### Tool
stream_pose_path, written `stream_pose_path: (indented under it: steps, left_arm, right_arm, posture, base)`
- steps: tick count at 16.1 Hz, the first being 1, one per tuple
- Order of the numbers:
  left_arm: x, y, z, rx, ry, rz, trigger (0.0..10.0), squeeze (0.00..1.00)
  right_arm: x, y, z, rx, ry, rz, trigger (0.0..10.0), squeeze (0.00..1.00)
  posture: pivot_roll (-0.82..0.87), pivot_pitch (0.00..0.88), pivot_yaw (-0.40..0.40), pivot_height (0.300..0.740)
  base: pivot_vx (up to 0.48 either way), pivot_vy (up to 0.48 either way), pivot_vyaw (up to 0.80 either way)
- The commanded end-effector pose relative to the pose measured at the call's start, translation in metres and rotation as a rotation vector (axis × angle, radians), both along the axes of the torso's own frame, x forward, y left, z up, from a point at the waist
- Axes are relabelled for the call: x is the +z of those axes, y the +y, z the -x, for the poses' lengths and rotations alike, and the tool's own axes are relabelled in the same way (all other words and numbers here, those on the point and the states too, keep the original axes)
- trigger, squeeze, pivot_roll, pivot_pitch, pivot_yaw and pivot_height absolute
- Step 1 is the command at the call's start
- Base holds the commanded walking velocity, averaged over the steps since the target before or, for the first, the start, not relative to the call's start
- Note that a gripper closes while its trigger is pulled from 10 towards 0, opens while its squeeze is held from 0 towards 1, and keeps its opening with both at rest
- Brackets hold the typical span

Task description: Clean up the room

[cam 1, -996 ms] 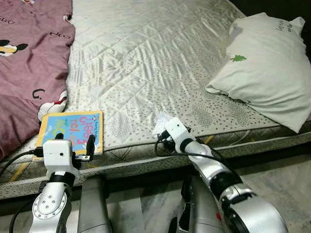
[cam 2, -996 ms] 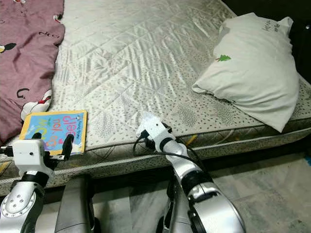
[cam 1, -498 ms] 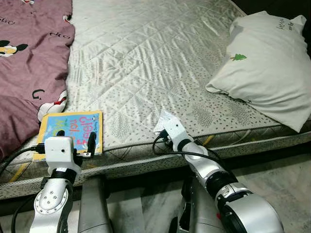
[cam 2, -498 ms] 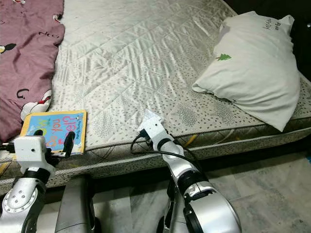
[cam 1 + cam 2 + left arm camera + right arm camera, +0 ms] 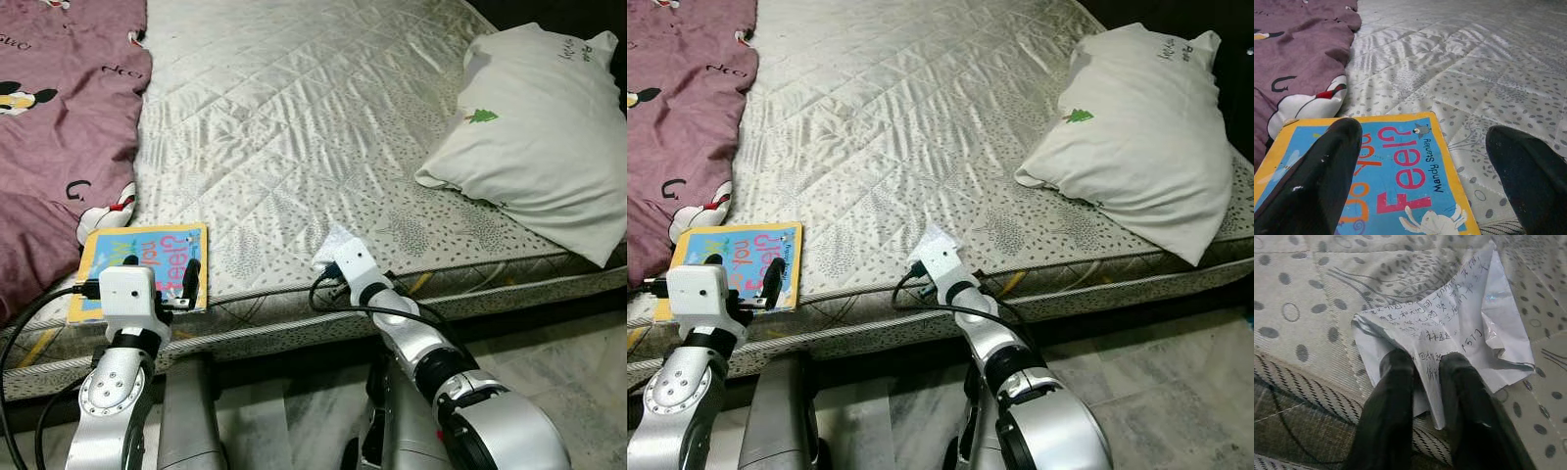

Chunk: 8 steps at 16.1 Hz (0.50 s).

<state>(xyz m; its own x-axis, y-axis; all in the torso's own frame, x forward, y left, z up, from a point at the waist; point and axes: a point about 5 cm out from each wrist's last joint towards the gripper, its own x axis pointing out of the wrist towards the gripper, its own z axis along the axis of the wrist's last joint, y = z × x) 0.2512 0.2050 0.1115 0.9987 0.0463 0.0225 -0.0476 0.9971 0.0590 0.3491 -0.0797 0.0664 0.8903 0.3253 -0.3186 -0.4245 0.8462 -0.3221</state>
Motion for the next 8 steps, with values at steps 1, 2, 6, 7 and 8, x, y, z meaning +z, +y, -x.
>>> stream_pose_path:
  steps: [1,2,6,7,8]
  left_arm:
    - [-0.004,-0.001,0.001,-0.006,0.01,0.004,10.0,0.0]
    - [-0.004,-0.001,0.0,-0.005,0.007,0.004,10.0,0.0]
    - [-0.003,-0.003,-0.008,-0.007,-0.01,0.012,10.0,0.0]
    - [-0.002,-0.005,-0.011,-0.011,-0.014,0.017,10.0,0.0]
    - [-0.001,-0.006,-0.014,-0.016,-0.019,0.02,10.0,0.0]
  right_arm:
    - [-0.006,-0.003,0.002,-0.019,0.031,0.003,0.0,0.0]
    - [-0.005,-0.003,0.002,-0.024,0.029,-0.004,0.0,0.0]
    - [0.001,-0.004,-0.003,-0.058,0.035,-0.066,0.0,0.0]
    - [0.004,-0.006,-0.005,-0.075,0.035,-0.095,0.0,0.0]
    - [0.007,-0.01,-0.008,-0.106,0.036,-0.143,0.0,0.0]
  posture:
    - [0.09,0.116,-0.075,0.512]
    - [0.09,0.113,-0.075,0.512]
    - [0.08,0.068,-0.071,0.512]
    - [0.08,0.056,-0.07,0.512]
    - [0.07,0.046,-0.068,0.512]
  base:
    - [0.0,0.0,0.0]
    - [0.0,0.0,0.0]
    - [0.0,0.0,0.0]
    - [0.0,0.0,0.0]
    - [0.0,0.0,0.0]
